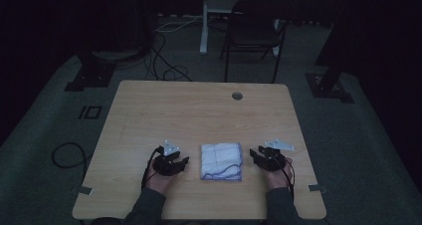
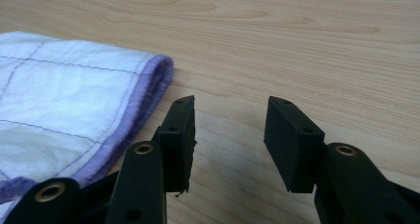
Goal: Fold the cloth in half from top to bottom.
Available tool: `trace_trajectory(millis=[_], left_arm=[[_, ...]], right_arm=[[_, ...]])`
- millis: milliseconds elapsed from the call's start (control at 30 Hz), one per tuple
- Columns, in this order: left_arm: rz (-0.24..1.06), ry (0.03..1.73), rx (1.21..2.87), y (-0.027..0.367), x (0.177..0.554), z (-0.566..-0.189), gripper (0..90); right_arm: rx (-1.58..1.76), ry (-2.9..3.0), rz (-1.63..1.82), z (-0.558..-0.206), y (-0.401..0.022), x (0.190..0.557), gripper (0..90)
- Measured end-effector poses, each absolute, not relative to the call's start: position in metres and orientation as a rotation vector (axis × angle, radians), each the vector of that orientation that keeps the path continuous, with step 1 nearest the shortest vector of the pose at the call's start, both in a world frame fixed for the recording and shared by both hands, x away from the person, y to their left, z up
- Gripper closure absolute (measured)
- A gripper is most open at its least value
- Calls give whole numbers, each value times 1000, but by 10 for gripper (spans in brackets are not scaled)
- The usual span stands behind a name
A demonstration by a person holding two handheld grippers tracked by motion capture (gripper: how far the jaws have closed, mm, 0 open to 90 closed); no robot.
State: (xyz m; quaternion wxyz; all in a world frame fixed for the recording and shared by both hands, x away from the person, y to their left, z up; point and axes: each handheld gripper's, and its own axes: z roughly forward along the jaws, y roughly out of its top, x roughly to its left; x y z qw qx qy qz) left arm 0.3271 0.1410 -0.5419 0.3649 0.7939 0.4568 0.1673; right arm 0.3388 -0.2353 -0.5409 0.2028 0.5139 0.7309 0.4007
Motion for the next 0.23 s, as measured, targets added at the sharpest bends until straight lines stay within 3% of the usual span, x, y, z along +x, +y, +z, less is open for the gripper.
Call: trace_trajectory(millis=[233], left_arm=[[514,1215,2048,149,330,-542,529]], right_arm=[[1453,2020,1112,-541,-239,340,552]])
